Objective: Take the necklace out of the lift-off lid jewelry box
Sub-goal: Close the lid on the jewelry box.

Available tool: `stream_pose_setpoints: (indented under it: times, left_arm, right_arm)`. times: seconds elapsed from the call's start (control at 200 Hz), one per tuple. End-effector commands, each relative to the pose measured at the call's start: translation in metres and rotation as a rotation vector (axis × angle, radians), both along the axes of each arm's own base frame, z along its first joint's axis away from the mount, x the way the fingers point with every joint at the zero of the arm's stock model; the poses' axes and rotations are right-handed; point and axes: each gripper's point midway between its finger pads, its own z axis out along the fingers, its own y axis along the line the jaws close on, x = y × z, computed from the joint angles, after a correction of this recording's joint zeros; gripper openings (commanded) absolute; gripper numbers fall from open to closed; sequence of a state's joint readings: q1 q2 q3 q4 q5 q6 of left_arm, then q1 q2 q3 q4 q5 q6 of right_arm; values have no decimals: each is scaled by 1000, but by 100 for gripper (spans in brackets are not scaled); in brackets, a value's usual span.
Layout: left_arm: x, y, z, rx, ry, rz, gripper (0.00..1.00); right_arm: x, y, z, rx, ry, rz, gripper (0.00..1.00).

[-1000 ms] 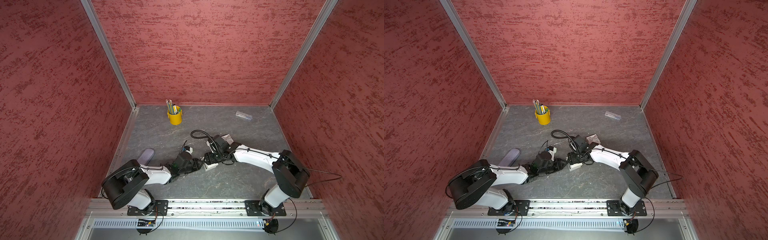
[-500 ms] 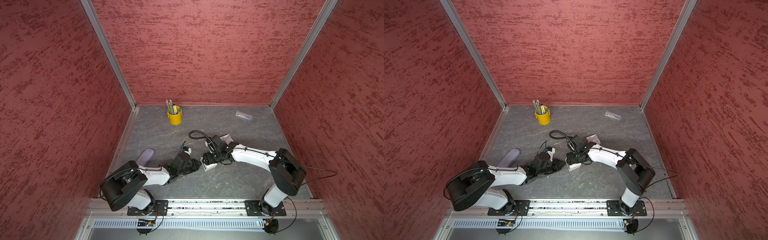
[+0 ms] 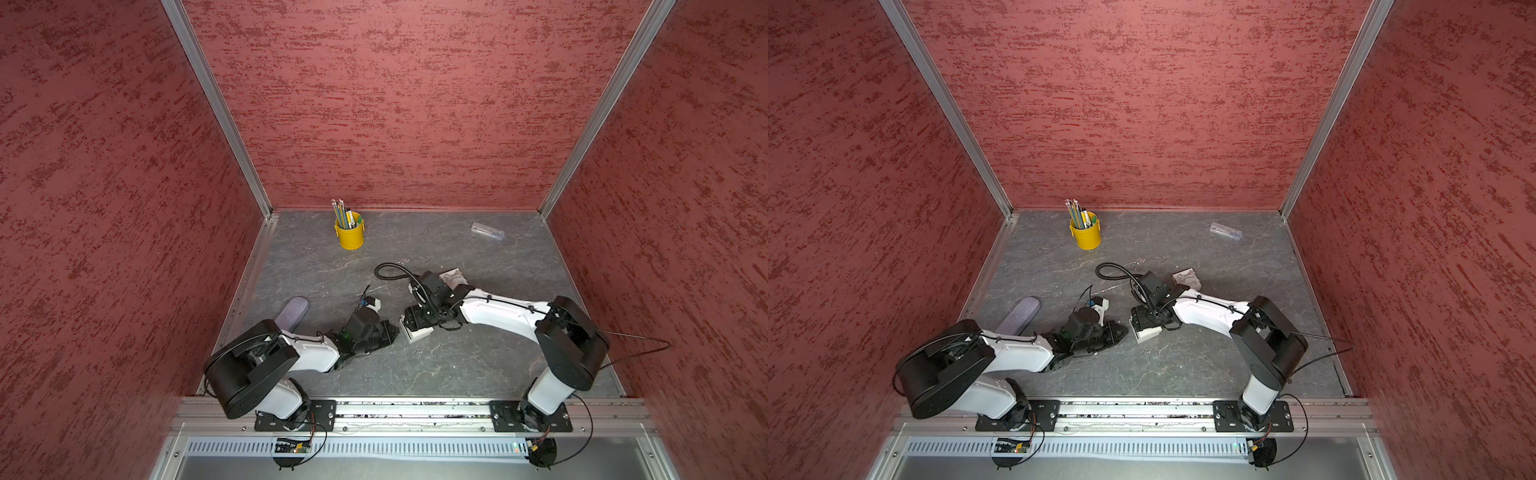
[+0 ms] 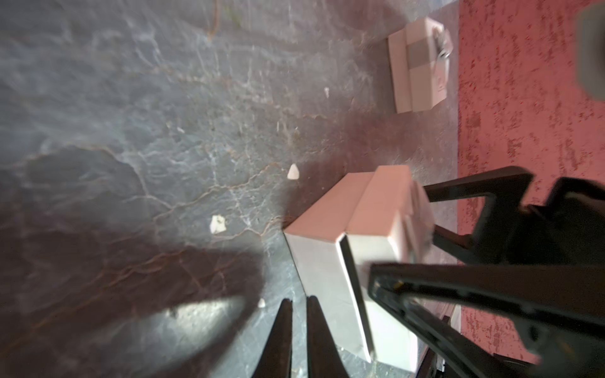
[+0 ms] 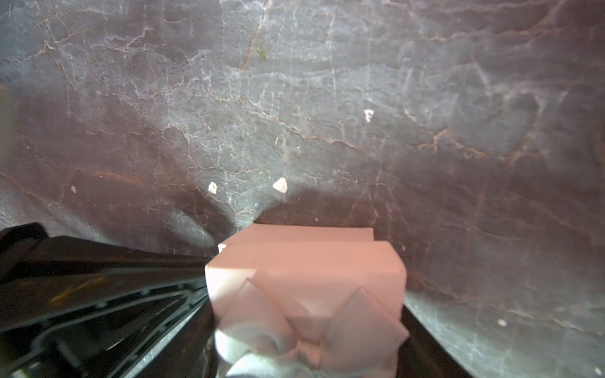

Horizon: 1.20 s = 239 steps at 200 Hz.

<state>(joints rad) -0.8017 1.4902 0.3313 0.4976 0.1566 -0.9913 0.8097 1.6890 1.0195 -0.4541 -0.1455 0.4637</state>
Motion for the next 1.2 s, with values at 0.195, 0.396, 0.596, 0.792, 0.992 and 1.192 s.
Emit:
stream_pose_setpoints:
  times: [0.195,0.396,0.596,0.792,0.992,1.192]
  left_arm:
    - [15,-23,13,-58,-47,-30,11]
    - [16,-26,13,-63,-47,-36,11]
    - [16,-27,14,-64,-47,-39,11]
    - [17,-29,15,-69,-50,-43,11]
    - [18,-33,17,-78,-54,-53,11]
    - [19,-36,17,-83,-52,-61,11]
  right_arm:
    - [-1,12,11,24,-3,10,68]
    - [-7,21,16,73,21,32,69]
    - [-11,31,21,135,48,51,69]
    - [-11,35,27,156,53,50,69]
    - [-3,22,19,29,15,20,68]
    - [-9,30,12,19,32,39,68]
